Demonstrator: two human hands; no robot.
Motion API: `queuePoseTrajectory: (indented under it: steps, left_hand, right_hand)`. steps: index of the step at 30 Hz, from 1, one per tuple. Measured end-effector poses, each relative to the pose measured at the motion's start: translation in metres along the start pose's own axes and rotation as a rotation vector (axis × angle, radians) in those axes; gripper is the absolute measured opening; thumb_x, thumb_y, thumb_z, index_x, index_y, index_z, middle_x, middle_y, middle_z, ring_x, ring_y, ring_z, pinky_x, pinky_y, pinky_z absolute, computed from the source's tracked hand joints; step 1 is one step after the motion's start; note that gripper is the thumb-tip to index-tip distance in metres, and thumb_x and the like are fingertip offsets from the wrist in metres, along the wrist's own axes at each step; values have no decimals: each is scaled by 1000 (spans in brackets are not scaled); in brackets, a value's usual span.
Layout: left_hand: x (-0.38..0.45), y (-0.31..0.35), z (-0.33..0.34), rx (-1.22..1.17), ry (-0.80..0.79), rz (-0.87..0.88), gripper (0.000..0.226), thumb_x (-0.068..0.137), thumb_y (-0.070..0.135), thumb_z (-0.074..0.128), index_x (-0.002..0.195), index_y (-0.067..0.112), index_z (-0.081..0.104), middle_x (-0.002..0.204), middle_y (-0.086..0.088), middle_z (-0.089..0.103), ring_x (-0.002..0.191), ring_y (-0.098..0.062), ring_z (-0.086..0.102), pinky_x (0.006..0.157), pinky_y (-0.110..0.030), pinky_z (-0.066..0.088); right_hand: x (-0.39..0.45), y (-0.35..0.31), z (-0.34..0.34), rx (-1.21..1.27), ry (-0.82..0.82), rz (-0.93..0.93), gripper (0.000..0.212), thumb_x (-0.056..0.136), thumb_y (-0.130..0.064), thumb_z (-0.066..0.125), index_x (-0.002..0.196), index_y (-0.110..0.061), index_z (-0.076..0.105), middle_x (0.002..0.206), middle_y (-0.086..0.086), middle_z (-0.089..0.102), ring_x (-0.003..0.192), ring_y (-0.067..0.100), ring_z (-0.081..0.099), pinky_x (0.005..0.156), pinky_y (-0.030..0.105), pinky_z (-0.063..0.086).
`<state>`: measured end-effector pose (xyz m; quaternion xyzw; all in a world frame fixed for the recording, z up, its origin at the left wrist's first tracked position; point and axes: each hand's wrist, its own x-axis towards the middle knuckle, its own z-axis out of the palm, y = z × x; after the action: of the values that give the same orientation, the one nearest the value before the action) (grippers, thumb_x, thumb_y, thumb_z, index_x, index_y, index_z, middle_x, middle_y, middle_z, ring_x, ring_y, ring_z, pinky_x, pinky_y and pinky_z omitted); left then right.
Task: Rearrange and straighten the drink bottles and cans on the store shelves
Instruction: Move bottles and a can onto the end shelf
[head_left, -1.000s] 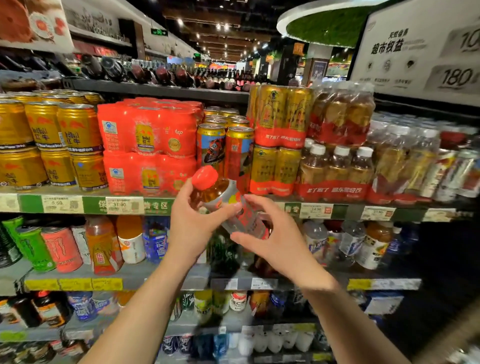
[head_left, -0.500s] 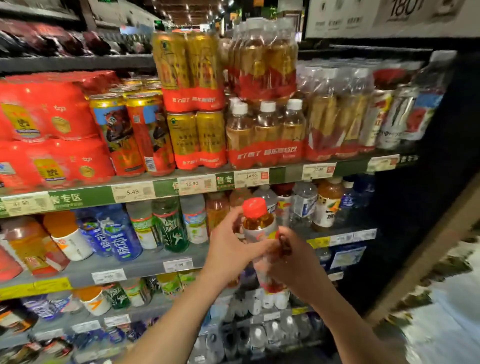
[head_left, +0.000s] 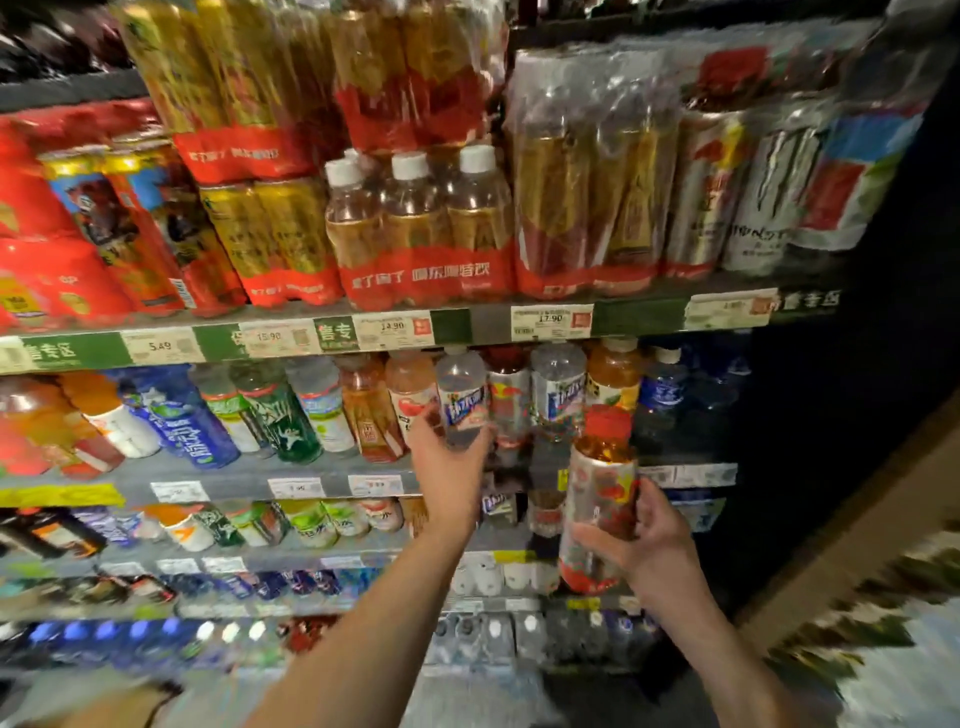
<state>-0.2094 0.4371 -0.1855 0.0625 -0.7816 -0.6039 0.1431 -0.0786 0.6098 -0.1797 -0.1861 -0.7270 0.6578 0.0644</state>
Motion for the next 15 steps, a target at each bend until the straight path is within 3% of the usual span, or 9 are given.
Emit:
queuePoseTrajectory:
  steps: [3,8,11,15]
  left_hand:
    - [14,-2,25,-14,109,-2,73,65,50,83,124,23,49,117,-1,59,111,-20,61,100,-44,51]
    - [24,4,49,83,252,27,80,60,45,93,122,18,50,115,0,59,110,-20,59,99,-41,50]
    - [26,-1,53,85,273,0,84,57,53,92,122,22,48,115,3,58,110,-18,58,100,-39,50]
    - [26,0,50,133,316,-6,72,63,40,92,118,18,53,110,3,58,104,-18,58,91,-28,47]
  right_hand:
    - [9,5,-17,29,9,-23,52,68,9,83,107,-17,62,96,0,76,79,3,71,69,14,53]
    - [16,11,-40,49,-18,-14,52,70,4,83,107,-24,59,102,-6,71,84,1,68,66,13,50]
    - [19,16,-49,87,0,-11,51,71,6,81,102,-27,58,101,-6,69,88,3,65,66,13,46]
    - [22,21,-56,117,-40,25,51,73,1,81,112,-23,59,104,-5,71,86,2,69,63,13,51]
